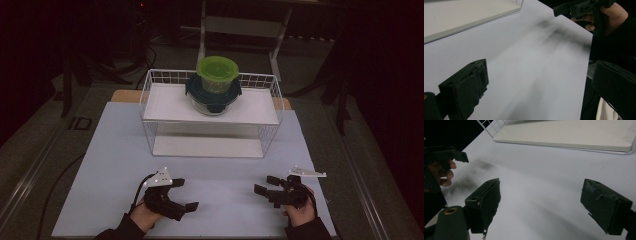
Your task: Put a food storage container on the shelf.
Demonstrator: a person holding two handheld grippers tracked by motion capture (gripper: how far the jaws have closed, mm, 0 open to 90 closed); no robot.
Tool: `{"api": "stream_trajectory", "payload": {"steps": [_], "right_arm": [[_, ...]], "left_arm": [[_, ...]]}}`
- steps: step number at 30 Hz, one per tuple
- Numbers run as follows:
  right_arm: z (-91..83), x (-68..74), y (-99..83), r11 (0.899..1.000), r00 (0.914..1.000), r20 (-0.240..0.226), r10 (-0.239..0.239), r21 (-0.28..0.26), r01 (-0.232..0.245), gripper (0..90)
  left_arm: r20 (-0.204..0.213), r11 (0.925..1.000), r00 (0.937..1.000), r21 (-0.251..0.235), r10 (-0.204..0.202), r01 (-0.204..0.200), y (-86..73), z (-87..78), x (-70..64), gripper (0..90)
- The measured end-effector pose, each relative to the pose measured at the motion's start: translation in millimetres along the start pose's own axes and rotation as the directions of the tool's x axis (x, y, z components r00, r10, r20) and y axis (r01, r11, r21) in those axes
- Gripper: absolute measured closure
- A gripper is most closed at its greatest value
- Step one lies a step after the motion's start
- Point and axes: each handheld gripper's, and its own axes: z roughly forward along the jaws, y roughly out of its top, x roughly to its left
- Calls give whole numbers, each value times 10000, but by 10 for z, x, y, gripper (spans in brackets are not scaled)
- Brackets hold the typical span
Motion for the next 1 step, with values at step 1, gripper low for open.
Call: {"api": "stream_trajectory", "payload": {"steps": [1], "right_arm": [[2,1,-1,10000,10000,2,2,5,-2,159]], "left_arm": [[3,10000,10000,35,5,-5,-1,2,0,5]]}}
